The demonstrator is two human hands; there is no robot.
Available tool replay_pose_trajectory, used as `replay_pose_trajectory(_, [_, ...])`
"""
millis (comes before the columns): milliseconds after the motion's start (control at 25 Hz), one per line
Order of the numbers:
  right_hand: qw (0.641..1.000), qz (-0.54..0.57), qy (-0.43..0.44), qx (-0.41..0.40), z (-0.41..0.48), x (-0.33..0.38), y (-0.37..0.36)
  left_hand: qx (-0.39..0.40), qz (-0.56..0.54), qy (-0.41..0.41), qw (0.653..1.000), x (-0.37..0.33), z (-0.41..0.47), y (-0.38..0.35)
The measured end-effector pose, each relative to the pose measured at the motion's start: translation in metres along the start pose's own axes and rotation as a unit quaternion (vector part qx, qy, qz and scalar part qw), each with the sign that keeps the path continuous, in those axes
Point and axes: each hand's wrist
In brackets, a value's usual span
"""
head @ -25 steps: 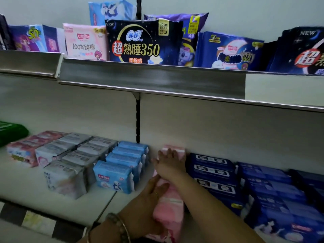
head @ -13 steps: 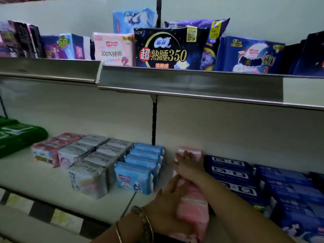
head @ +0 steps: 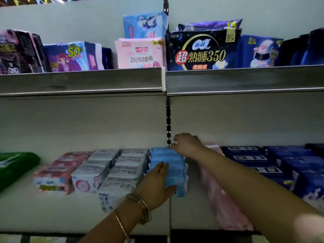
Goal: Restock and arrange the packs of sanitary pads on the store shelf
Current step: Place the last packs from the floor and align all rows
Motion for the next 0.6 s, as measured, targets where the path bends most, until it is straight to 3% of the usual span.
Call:
replay_pose_trajectory(120, [1.000,0.020,-0.015,0.016,0.007,0.010,-0.017,-0.015,0.069,-0.018,0.997,0.011,0.002,0.000])
replay_pose_trajectory(280, [0.992,0.027,0.002,0.125,0.022,0.018,-0.040,0.036,0.173,0.015,0.984,0.012,0.013,-0.005])
replay_pose_trajectory(400, [0.983,-0.042,0.052,0.170,0.025,0.026,-0.057,0.090,0.201,0.055,0.974,0.004,0.023,-0.011])
replay_pose_trajectory(600, [0.979,-0.049,0.037,0.196,0.033,0.021,-0.080,0.099,0.231,0.077,0.965,0.000,0.037,-0.017])
Point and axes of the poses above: each hand's wrist, its own z-axis towards the middle knuckle, its own y-axis out of the back of the hand, x = y × z, and after that the axes turned 10 degrees about -x, right-handed
